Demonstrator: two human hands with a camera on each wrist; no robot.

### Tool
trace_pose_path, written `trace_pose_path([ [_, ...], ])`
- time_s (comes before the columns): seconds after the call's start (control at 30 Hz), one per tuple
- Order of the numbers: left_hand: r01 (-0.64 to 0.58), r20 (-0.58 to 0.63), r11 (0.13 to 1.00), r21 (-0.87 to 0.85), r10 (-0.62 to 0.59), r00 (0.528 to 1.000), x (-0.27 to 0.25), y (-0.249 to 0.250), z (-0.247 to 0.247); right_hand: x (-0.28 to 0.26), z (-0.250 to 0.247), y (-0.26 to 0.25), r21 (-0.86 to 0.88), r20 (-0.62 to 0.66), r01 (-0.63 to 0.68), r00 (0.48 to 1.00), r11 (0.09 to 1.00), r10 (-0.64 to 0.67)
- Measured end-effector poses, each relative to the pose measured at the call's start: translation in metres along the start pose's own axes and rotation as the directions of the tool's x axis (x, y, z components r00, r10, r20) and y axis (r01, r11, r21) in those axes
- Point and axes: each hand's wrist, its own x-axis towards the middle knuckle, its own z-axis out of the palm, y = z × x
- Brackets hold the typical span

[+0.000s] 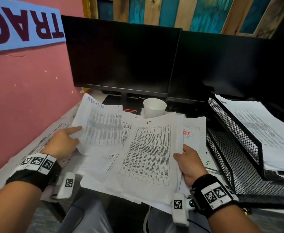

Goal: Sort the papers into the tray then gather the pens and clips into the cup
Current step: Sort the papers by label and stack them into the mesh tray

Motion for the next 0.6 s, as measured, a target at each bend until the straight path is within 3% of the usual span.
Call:
trace_pose_path([
  [0.07, -0.060, -0.115, 0.986, -0.157, 0.042, 0.992, -0.002, -0.003, -0.011, 0.001, -0.003, 0.002, 0.012, -0.013, -0.009, 1.000, 1.000, 0.009],
  [0.13, -0.113, -0.166, 0.918, -0.379, 0.053, 0.985, -0.006, -0.005, -0.022, 0.002, -0.005, 0.003, 0.022, -0.024, -0.017, 1.000, 1.000, 0.018],
  [0.27, -0.080, -0.047, 0.761, -0.643, 0.065, 0.997, -0.022, 0.001, -0.026, 0.001, -0.006, 0.002, 0.040, -0.016, -0.030, 0.999, 0.999, 0.031],
  [0.33, -0.030, 0.075, 0.775, -0.631, 0.099, 0.992, -0.037, 0.006, -0.015, 0.000, -0.005, 0.000, 0.071, -0.009, -0.039, 0.999, 0.997, 0.040],
  [0.43, -0.014, 0.242, 0.885, -0.465, 0.143, 0.960, -0.058, 0.013, 0.014, 0.000, -0.002, -0.001, 0.160, 0.007, -0.062, 0.998, 0.985, 0.061],
  [0.6, -0.093, 0.478, 0.965, -0.247, 0.204, 0.854, -0.074, 0.019, 0.062, -0.005, 0.003, -0.003, 0.131, 0.099, -0.024, 0.995, 0.991, 0.012],
])
